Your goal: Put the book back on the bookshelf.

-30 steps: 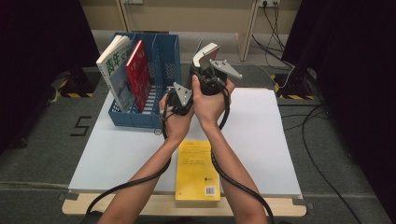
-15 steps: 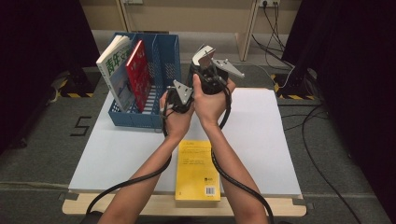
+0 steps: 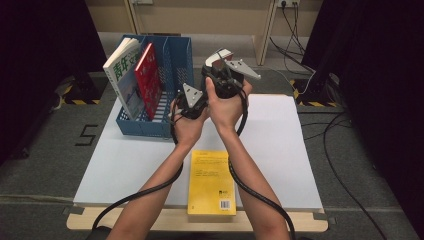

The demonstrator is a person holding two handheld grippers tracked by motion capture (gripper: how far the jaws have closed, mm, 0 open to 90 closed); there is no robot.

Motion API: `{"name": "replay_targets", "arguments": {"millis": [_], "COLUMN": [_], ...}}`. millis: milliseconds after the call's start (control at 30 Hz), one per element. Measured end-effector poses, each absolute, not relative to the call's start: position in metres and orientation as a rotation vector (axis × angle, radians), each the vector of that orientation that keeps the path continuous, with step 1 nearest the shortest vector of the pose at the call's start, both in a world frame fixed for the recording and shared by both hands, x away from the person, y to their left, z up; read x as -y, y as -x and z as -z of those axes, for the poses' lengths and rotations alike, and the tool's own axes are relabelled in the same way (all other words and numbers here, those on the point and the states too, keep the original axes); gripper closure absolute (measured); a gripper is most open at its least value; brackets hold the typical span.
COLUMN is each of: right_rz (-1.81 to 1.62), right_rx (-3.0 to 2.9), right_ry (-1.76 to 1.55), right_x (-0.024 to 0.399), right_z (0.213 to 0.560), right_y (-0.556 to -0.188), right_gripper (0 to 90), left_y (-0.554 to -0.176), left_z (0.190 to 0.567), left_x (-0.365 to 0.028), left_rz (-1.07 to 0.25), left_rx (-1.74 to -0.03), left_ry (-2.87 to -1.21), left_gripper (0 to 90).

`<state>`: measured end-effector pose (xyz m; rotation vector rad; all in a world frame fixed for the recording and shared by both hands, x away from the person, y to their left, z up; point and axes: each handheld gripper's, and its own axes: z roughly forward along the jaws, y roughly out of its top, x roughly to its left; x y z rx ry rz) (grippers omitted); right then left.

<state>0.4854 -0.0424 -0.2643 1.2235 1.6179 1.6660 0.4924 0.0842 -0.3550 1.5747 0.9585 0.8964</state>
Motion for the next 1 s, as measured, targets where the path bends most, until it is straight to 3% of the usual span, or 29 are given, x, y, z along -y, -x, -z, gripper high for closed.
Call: {"name": "replay_targets", "arguments": {"millis": [567,1000], "right_rz": [-1.653,-1.607], "right_rx": [-1.642,-1.536], "right_ry": [-1.056,-1.105], "right_x": [0.051,0.103], "right_z": [0.253,0.261], "right_y": [-0.472,-0.465], "right_gripper": [64.6,62.6], "left_y": [-0.498,-0.496], "left_z": [0.363,0.355], "left_x": [-0.097,-0.121], "left_rz": [-0.64,-0.576], "left_rx": [-0.934,-0.929], "left_ry": [-1.56,-1.533], "left_gripper": [74.6,74.7]}}
